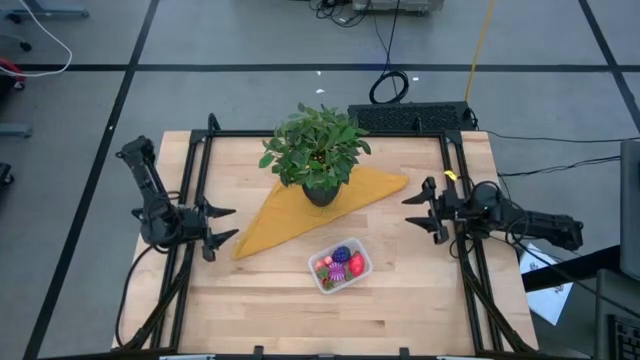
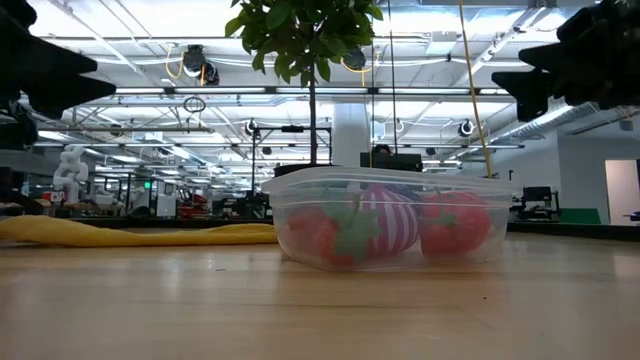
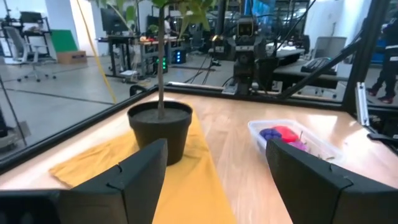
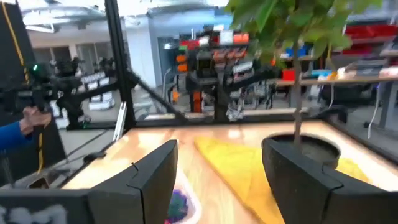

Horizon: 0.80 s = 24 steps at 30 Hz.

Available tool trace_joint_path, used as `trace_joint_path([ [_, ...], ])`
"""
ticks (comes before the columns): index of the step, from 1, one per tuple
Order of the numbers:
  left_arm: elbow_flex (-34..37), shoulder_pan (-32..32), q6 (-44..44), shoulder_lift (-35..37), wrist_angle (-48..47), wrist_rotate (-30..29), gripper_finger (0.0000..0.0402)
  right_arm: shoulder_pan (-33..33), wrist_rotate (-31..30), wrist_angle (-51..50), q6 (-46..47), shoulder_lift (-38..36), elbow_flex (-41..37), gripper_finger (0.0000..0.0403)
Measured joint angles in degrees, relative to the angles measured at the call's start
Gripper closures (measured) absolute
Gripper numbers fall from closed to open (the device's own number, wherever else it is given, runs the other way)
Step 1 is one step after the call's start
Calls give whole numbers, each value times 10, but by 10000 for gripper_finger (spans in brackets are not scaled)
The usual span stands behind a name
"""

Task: Pick and placing Produce into tupperware
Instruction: Return to Home Position

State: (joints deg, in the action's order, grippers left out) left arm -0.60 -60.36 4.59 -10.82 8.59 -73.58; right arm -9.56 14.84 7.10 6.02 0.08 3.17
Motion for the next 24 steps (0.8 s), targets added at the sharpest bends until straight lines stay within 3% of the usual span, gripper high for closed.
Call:
trace_joint_path([
  [12,0,4,25,-1,2,-13,123,-10,34,2,-19,0,-14,177],
  [17,0,52,-25,-1,65,78,123,-10,34,4,-17,0,-14,177],
  [24,0,203,-13,-15,49,212,123,-10,34,11,-8,0,-15,177],
])
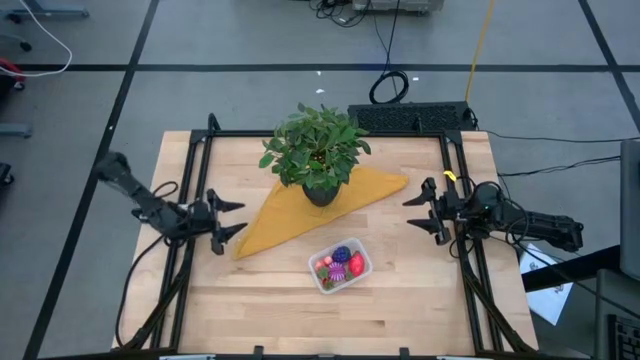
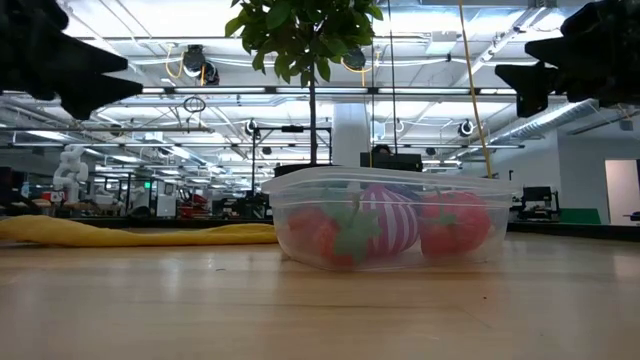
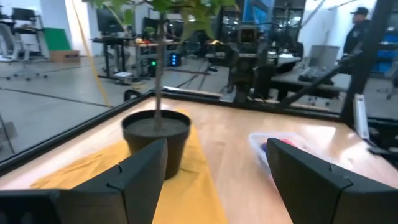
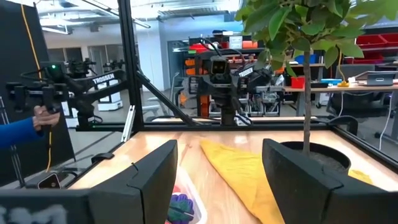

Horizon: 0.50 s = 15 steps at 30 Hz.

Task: Pick and placing Produce into tupperware
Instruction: Return to Home Position

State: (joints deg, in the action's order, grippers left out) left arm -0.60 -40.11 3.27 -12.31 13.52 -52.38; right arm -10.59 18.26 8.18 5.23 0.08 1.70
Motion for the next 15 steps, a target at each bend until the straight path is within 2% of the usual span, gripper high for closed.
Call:
trace_joint_path([
  [8,0,169,12,0,-2,171,123,0,15,-2,-1,0,-1,177],
  [11,0,198,18,0,-19,217,123,0,15,-8,-1,0,-1,177],
  [15,0,198,18,0,-9,226,123,-4,15,-26,-5,0,-1,177],
])
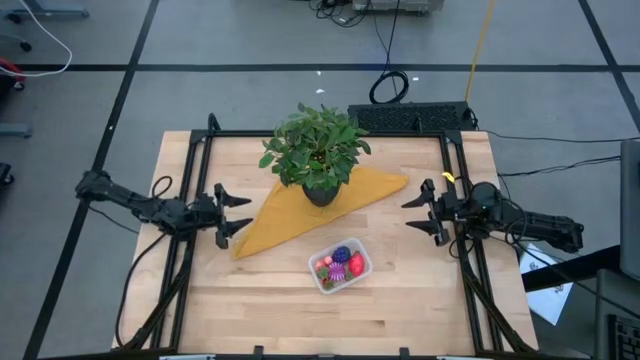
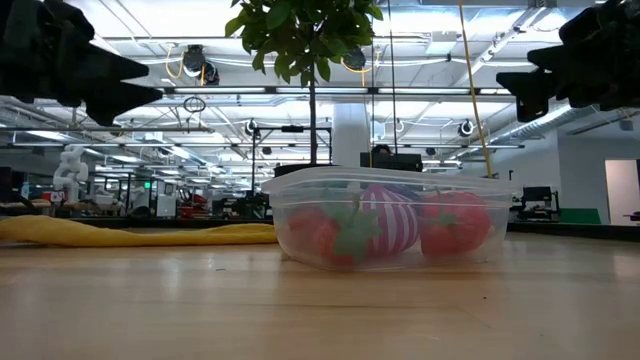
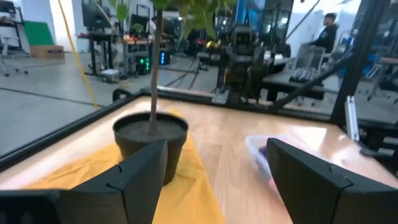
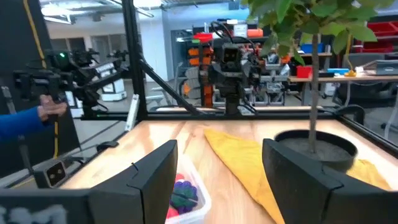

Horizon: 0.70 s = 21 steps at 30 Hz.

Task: Pick and placing Produce into tupperware
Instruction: Return to Home Position

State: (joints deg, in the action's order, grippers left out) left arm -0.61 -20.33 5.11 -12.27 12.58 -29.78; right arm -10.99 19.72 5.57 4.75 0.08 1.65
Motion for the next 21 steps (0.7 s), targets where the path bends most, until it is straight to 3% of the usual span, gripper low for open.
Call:
trace_joint_path([
  [6,0,27,-31,0,34,-9,123,-30,0,-3,-9,0,0,177],
  [13,0,86,-3,0,25,46,123,-48,0,-10,-26,0,0,177],
  [21,0,100,22,0,24,41,123,-58,16,-23,-44,0,0,177],
])
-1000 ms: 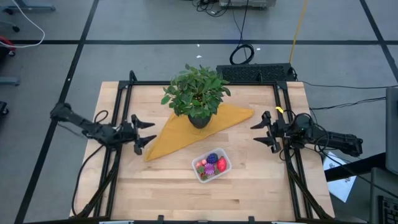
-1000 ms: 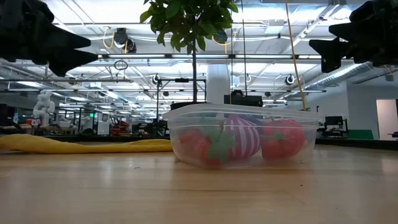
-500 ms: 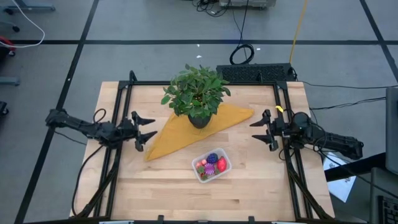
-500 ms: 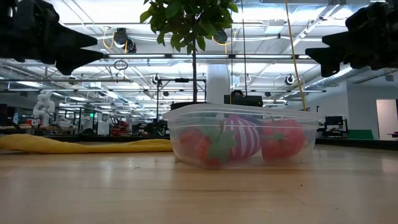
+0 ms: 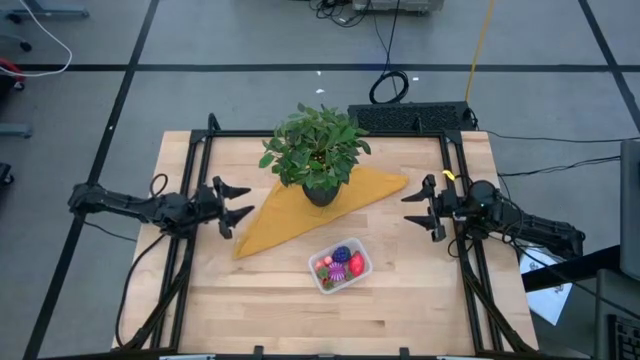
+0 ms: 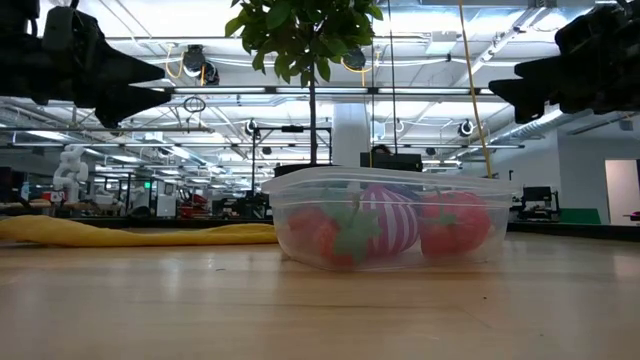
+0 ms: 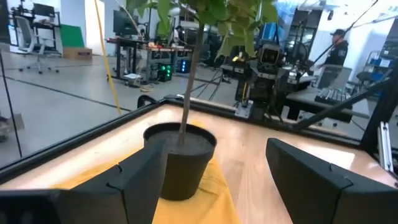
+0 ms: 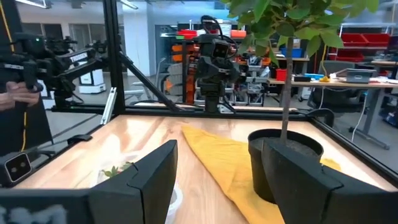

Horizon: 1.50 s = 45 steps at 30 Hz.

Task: Pick and placing Produce into tupperware
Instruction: Return to Home Position

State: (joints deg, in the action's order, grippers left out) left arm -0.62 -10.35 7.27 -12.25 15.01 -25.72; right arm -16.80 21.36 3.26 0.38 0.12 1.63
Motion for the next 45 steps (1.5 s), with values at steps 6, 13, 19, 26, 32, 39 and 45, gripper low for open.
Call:
trace_joint_path([
  [6,0,0,66,-1,-75,8,123,0,0,16,61,0,0,177],
  [13,0,0,82,-1,-101,3,124,0,-1,17,162,0,0,177],
  [19,0,0,81,-1,-101,2,123,0,-1,19,165,0,0,177],
  [26,0,0,81,-1,-101,2,123,0,-2,20,165,0,0,177],
  [32,0,0,81,-1,-101,2,123,0,-2,21,165,0,0,177],
  [39,0,0,81,-1,-101,2,123,0,-2,21,165,0,0,177],
  [45,0,0,81,-1,-101,2,124,0,-2,21,165,1,0,177],
])
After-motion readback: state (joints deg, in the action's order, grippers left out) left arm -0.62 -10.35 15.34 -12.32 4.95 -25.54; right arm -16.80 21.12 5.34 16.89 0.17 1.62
